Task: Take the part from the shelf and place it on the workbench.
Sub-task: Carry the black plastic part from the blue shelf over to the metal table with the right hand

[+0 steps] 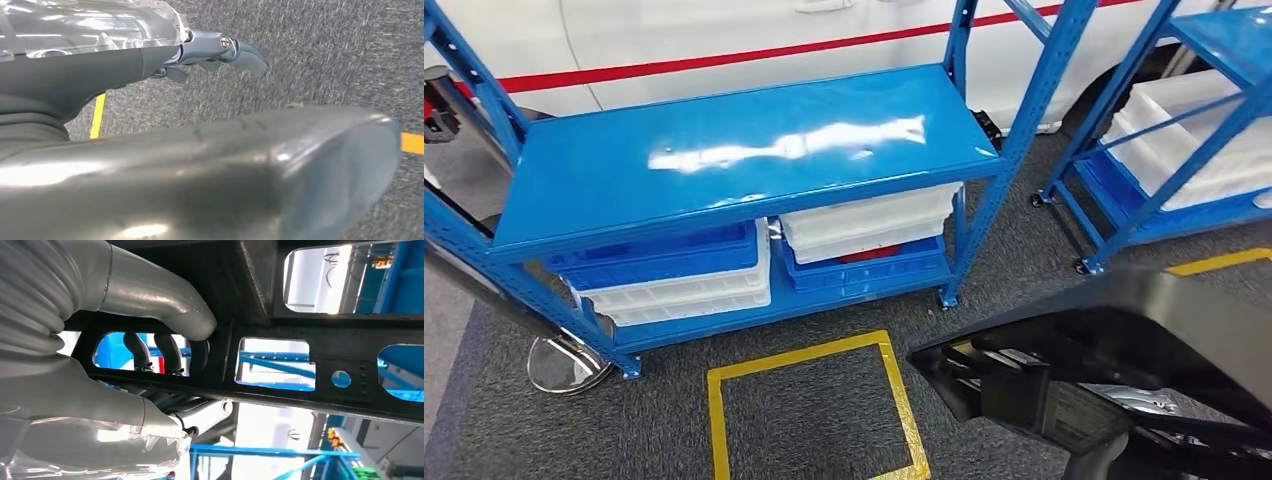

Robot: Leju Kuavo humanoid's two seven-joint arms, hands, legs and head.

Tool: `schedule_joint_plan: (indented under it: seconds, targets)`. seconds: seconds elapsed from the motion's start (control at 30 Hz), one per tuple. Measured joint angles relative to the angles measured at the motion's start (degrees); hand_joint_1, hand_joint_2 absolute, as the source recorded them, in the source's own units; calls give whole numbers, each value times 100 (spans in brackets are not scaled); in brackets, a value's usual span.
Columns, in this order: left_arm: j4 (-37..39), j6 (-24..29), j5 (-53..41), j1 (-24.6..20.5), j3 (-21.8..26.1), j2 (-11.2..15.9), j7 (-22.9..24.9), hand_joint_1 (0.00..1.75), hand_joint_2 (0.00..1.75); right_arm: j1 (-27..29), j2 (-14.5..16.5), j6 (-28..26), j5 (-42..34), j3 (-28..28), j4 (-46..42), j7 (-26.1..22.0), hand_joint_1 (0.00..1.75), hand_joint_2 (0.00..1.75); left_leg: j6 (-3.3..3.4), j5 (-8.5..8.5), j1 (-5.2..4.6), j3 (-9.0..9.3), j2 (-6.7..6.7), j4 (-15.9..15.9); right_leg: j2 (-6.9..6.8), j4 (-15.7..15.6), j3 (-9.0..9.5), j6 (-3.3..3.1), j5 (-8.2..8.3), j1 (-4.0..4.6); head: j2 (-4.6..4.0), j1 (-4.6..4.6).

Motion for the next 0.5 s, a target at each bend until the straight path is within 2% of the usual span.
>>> schedule_joint_plan:
  seconds: [0.03, 0.07, 0.1, 0.13, 0.17, 0.2, 0.23, 0.27, 0.3, 0.33, 0.37, 0.4, 0.43, 0.47, 0.5]
  targets:
    - [0, 13, 69, -10, 47, -17, -23, 0, 0, -36, 1, 104, -29, -6, 22, 1, 175, 175, -28, 21, -1, -88, 75, 83, -91, -310, 291, 32, 104, -24, 0, 0]
    - [-2, 22, 108, -16, 86, -29, -46, 0, 0, -81, 3, 185, -42, -7, 46, 2, 175, 175, -58, 34, -4, -172, 133, 168, -204, -713, 605, 44, 83, -20, 1, 4]
    - [-4, 28, 132, -19, 120, -40, -62, 0, 0, -123, 7, 240, -49, -8, 71, 2, 175, 175, -89, 45, -12, -229, 181, 241, -299, -1062, 854, 9, 0, -6, 1, -5]
    - [-7, 32, 142, -24, 146, -49, -74, 0, 0, -157, 13, 262, -53, -10, 93, 2, 175, 175, -122, 61, -21, -261, 219, 296, -361, -1299, 997, -49, -110, 13, 1, -8]
    - [-9, 36, 146, -24, 172, -57, -84, 0, 0, -179, 20, 271, -58, -16, 113, 1, 175, 175, -156, 86, -17, -278, 259, 317, -359, -1396, 1028, -129, -166, 45, 1, -13]
    - [-9, 37, 148, -21, 196, -67, -90, 0, 0, -189, 28, 274, -61, -24, 130, -1, 175, 175, -195, 119, -10, -280, 292, 323, -322, -1398, 986, -218, -142, 51, 1, -20]
    - [-9, 38, 148, -19, 218, -74, -95, 0, 0, -195, 37, 275, -61, -31, 142, -2, 175, 175, -245, 95, 7, -299, 244, 349, -286, -1399, 933, -282, -93, 51, 0, -16]
    - [-9, 38, 148, -11, 234, -77, -97, 0, 0, -200, 45, 275, -56, -38, 152, -1, 175, 175, -291, -33, 25, -335, 122, 432, -239, -1400, 865, -339, -28, 53, 0, -17]
    - [-9, 38, 148, 2, 246, -79, -92, 0, 0, -204, 56, 277, -39, -43, 162, -1, 175, 175, -327, -260, 36, -395, -41, 610, -187, -1403, 783, -388, 46, 52, 0, -19]
    - [-9, 37, 149, 13, 258, -79, -84, 0, 0, -207, 69, 278, -10, -48, 170, -1, 175, 175, -346, -574, 43, -478, -216, 901, -127, -1399, 691, -421, 120, 57, 0, -21]
    - [-9, 38, 153, 21, 268, -79, -71, 0, 0, -207, 83, 278, 28, -54, 179, 0, 175, 175, -342, -875, 41, -566, -322, 1263, -55, -1393, 592, -441, 196, 72, 0, -22]
    - [-9, 39, 160, 23, 279, -79, -56, 0, 0, -200, 98, 278, 67, -60, 186, -1, 175, 175, -325, -1079, 38, -630, -366, 1613, 23, -1384, 488, -454, 270, 91, 0, -22]
    - [-9, 42, 169, 19, 293, -79, -42, 0, 0, -191, 112, 278, 97, -69, 191, -2, 175, 175, -297, -1154, 33, -632, -381, 1853, 104, -1373, 386, -460, 344, 111, 0, -22]
    - [-9, 43, 180, 13, 309, -79, -32, 0, 0, -180, 126, 277, 125, -79, 195, -2, 175, 175, -260, -1099, 25, -542, -389, 1905, 186, -1362, 290, -461, 412, 130, 0, -22]
    - [-9, 42, 192, 5, 328, -79, -32, 0, 0, -166, 140, 272, 158, -90, 195, -2, 175, 175, -212, -953, 11, -346, -412, 1737, 269, -1353, 205, -457, 477, 147, 0, -22]
